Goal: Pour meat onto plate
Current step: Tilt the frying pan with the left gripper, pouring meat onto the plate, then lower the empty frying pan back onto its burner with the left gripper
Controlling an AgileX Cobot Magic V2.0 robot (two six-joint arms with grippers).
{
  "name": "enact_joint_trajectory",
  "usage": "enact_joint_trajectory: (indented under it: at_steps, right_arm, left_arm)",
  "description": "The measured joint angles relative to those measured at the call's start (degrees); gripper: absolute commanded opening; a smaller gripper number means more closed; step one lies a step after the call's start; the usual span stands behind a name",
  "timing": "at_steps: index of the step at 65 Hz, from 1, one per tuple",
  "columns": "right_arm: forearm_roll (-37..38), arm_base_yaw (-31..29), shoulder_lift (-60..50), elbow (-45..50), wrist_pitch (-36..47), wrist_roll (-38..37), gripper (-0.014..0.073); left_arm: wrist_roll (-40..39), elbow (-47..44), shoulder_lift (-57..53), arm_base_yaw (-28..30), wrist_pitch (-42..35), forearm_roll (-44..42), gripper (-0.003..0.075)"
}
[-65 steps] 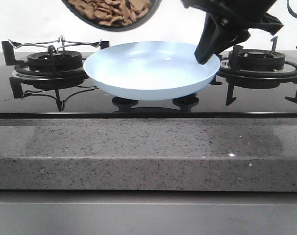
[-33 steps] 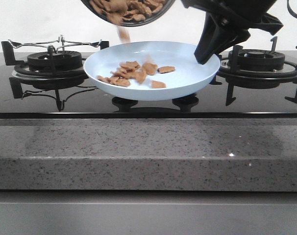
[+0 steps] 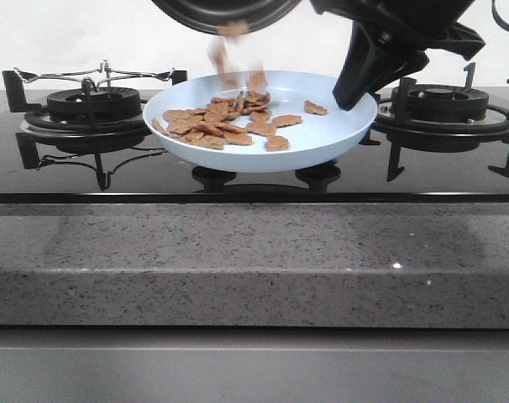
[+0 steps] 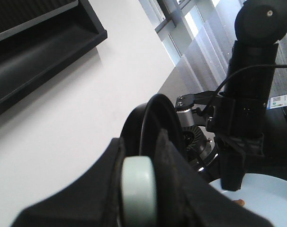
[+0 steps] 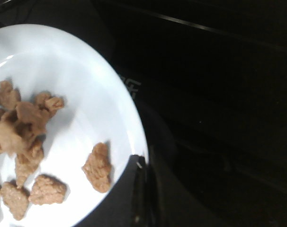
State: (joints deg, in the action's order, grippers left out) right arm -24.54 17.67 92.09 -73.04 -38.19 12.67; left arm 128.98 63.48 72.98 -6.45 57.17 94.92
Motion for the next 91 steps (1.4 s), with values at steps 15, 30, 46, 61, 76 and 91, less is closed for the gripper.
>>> enact_joint_trajectory:
  at_steps: [15, 30, 46, 61, 76, 91]
  right_arm:
    - [0.00, 0.00, 0.00, 0.00, 0.00, 0.00, -0.0118]
    - [0.00, 0.00, 0.00, 0.00, 0.00, 0.00, -0.0118]
    - [0.00, 0.00, 0.00, 0.00, 0.00, 0.00, -0.0118]
    - [0.00, 0.00, 0.00, 0.00, 0.00, 0.00, -0.0118]
    - [0.00, 0.00, 0.00, 0.00, 0.00, 0.00, -0.0118]
    - [0.00, 0.00, 0.00, 0.00, 0.00, 0.00, -0.0118]
  left_arm:
    - [-0.58, 0.00, 0.00, 0.00, -0.53, 0.00, -0.0020]
    - [-15.70, 0.00, 0.00, 0.00, -14.80, 0.31, -0.0020]
    - [-31.94, 1.56, 2.19, 1.55, -29.96, 2.43, -0.0020]
    - [-52.29, 8.12, 9.72, 8.23, -26.25, -2.73, -0.0020]
    - [-67.09, 10.17, 16.42, 15.02, -22.21, -4.22, -0.0020]
    - [-75.54, 10.17, 23.62, 19.67, -15.04, -0.59, -0.0020]
